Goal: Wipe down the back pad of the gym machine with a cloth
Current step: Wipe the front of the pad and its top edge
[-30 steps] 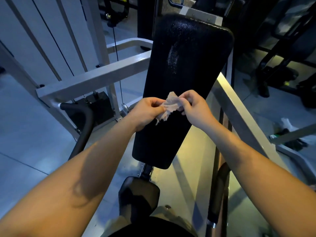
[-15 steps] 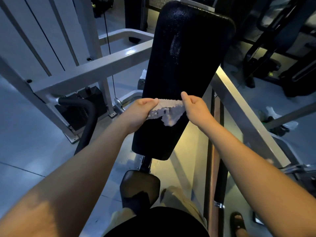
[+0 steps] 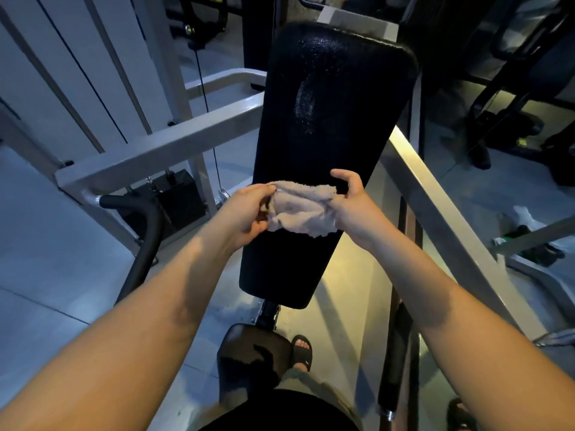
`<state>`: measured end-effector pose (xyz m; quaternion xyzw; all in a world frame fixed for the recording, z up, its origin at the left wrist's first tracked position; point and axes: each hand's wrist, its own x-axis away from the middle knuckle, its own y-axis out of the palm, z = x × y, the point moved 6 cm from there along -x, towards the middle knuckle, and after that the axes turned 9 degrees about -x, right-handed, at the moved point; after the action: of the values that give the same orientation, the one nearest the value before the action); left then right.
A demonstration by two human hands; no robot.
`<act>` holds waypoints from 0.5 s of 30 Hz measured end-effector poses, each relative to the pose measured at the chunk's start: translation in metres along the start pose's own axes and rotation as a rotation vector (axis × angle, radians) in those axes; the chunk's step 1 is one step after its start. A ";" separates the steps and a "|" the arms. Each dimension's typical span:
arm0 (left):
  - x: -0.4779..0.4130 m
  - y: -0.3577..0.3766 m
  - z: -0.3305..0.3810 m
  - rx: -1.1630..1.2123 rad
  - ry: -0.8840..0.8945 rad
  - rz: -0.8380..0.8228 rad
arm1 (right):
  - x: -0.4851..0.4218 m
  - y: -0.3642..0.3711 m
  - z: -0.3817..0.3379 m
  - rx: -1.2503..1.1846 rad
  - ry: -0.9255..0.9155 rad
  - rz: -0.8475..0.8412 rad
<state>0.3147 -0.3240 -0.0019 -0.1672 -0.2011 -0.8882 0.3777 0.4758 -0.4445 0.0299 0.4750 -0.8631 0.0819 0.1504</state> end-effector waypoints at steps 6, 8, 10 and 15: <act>-0.011 0.022 0.011 -0.220 0.022 0.105 | -0.017 -0.011 0.008 -0.373 0.105 -0.103; -0.011 0.029 0.019 -0.570 0.110 0.021 | -0.023 -0.020 0.010 -0.289 0.070 -0.094; -0.010 0.039 0.020 -0.925 0.160 -0.104 | -0.025 -0.026 0.009 -0.135 0.010 -0.081; -0.013 0.045 0.030 -1.084 0.205 -0.060 | -0.015 -0.022 -0.002 0.316 -0.102 -0.285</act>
<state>0.3611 -0.3300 0.0289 -0.2443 0.3180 -0.8868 0.2298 0.5020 -0.4437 0.0271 0.6133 -0.7703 0.1701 0.0401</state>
